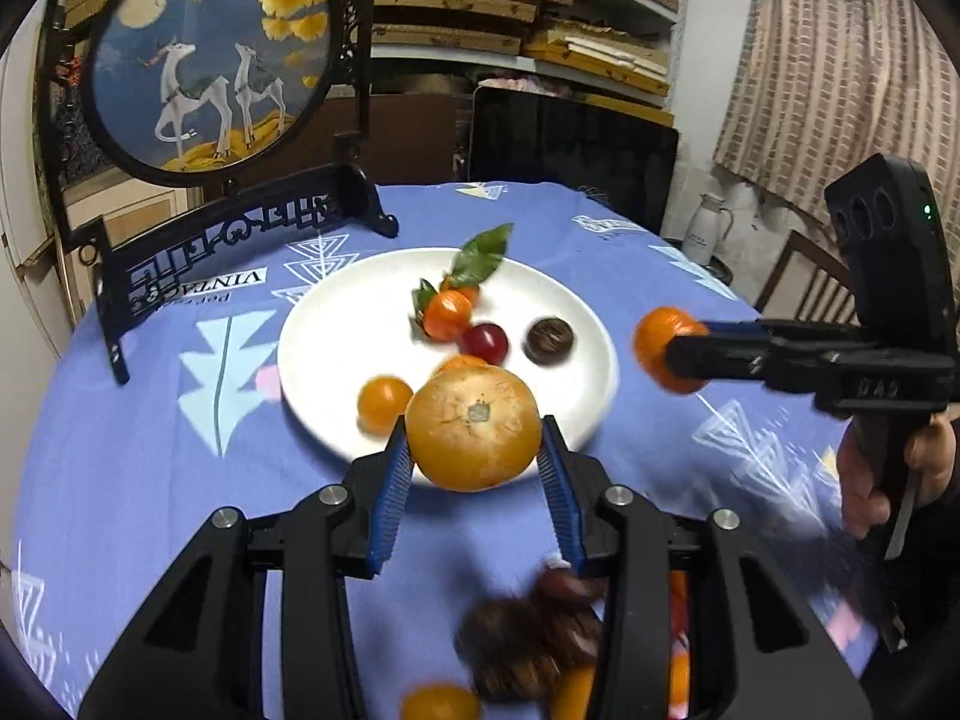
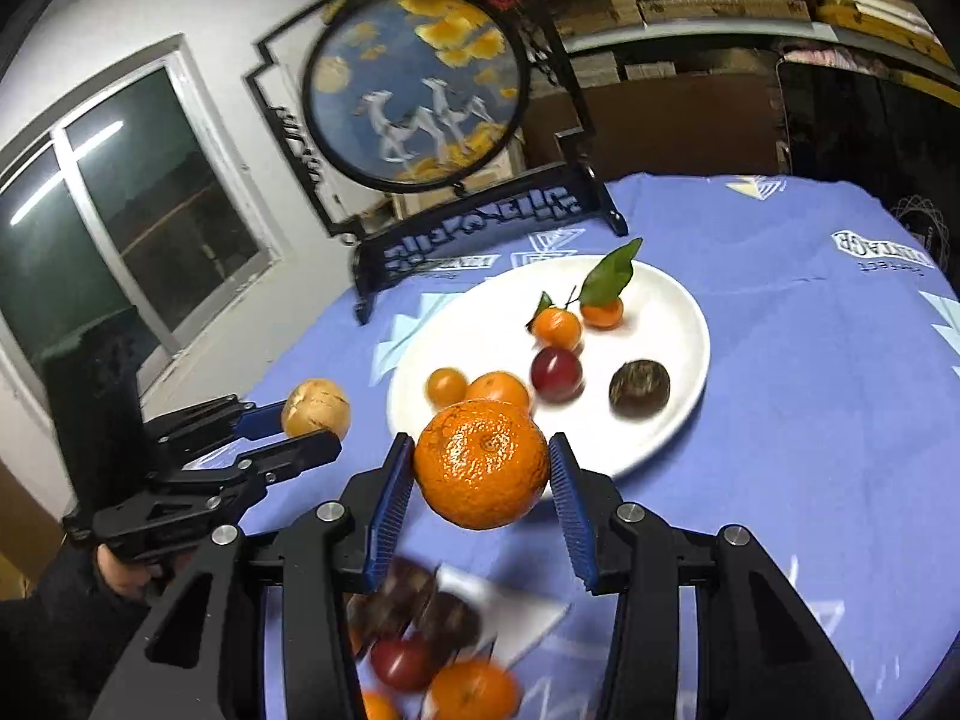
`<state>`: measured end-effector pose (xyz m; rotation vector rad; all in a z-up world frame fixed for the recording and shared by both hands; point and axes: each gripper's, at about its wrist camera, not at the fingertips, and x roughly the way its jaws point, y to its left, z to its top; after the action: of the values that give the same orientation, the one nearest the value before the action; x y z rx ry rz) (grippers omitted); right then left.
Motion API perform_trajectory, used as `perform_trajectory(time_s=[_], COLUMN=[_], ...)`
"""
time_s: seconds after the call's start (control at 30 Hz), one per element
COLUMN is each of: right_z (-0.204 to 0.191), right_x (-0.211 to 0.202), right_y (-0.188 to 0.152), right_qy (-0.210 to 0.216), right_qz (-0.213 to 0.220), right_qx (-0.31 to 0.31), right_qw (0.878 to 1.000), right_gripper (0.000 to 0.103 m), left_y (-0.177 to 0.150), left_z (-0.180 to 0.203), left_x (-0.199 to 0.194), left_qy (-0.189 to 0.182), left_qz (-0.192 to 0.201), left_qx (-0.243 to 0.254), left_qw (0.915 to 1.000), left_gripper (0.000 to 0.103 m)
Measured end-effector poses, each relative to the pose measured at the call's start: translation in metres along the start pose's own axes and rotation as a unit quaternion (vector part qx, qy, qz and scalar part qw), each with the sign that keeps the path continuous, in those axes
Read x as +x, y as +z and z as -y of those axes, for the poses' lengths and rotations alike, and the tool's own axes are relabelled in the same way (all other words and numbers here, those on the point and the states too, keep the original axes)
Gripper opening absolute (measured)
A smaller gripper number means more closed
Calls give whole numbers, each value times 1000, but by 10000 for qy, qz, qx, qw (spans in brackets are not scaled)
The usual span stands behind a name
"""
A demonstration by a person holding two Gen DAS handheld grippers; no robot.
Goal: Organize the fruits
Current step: 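Carry both fruits onto the white plate and open both tools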
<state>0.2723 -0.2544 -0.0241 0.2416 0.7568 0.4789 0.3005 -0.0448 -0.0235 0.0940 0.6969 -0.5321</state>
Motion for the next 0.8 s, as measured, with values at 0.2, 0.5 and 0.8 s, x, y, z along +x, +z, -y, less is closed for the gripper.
perform_trajectory(time_s=[0.2, 0.5, 0.8], right_z=[19, 20, -11], right_x=[52, 48, -16], right_y=[22, 25, -46], right_qy=[-255, -530, -487], right_qz=[-163, 57, -261], right_qx=[67, -32, -436], right_qw=[9995, 9986, 9975], right_gripper=[46, 64, 64], left_y=[25, 24, -36], left_z=[-22, -40, -21], left_x=[47, 47, -34], left_qy=[156, 357, 390], left_qz=[-157, -88, -82], left_qx=[-100, -466, -166], left_qw=[9997, 9982, 9991], left_gripper=[41, 73, 77])
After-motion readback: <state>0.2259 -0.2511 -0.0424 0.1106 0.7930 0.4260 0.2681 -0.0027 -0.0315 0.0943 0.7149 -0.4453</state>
